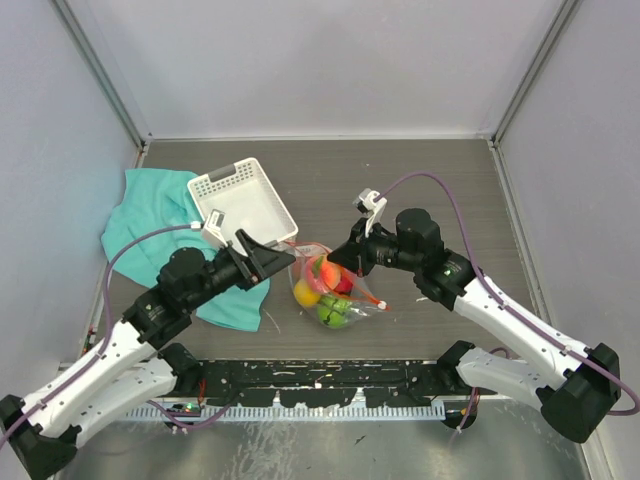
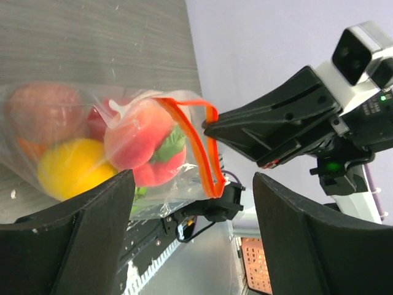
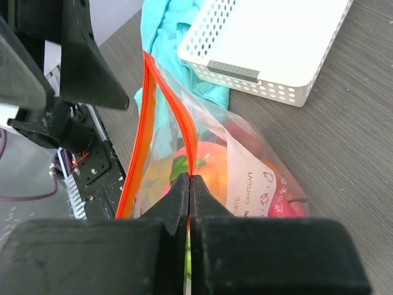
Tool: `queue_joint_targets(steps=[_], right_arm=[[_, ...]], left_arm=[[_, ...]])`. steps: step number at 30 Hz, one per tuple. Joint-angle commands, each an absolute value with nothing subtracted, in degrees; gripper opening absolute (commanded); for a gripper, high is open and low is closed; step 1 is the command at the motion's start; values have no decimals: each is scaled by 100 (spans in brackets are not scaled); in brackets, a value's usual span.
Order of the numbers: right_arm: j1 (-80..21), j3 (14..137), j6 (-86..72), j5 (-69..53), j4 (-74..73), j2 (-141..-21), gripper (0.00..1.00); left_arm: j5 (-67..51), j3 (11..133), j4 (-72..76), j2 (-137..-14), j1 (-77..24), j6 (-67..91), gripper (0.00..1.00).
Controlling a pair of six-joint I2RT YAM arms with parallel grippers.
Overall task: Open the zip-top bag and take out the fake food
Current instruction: Open the zipper of the food storage bag at the center of the board.
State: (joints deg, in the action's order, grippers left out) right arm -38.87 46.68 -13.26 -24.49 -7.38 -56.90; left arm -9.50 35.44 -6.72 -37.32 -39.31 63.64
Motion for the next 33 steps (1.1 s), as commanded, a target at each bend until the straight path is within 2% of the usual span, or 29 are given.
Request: queue_joint_targets(steps=[1,7,13,15,18,24,27,31,32,33], right_arm=[[-3864,4617,-1600,-2657,17,-5656,0],[-3860,4536,-1635,-2674,101,-5656,0],[-3859,4499,-1609,-2646,98,-5642,0],[-3866,4500,-1595,-2631,104,-5629,0],[-3856,4491,-1561,-2620,110,-5625,0],[-3853,4475,-1530,-2626,125,-5646,0],[-3857,4440,-1508,-2621,135,-5628,0],[-3815,4421,-1454,-2534,118,-5520,0],[-3802,4421,-1439,-2480,104,-5480,0],[-3769,4447,-1403,-2430,76,-5438,0]], left_arm=[[826,4057,-1373,-3801,-4857,6765,77],[2599,5337,-2952,-4851,-6130,6950,72],[3540,7030,-5061,-6314,-6629,7484,72],[3746,7396,-5511,-6669,-6689,7526,68],[3884,7566,-5549,-6940,-6748,7343,59],[3943,7405,-5094,-7095,-6750,6946,48],[3962,7263,-4774,-7097,-6743,6709,34],[3942,7134,-4288,-7030,-6670,6308,5],[3874,7115,-4167,-7012,-6623,6188,0],[3770,7079,-4005,-6987,-6572,6006,0]])
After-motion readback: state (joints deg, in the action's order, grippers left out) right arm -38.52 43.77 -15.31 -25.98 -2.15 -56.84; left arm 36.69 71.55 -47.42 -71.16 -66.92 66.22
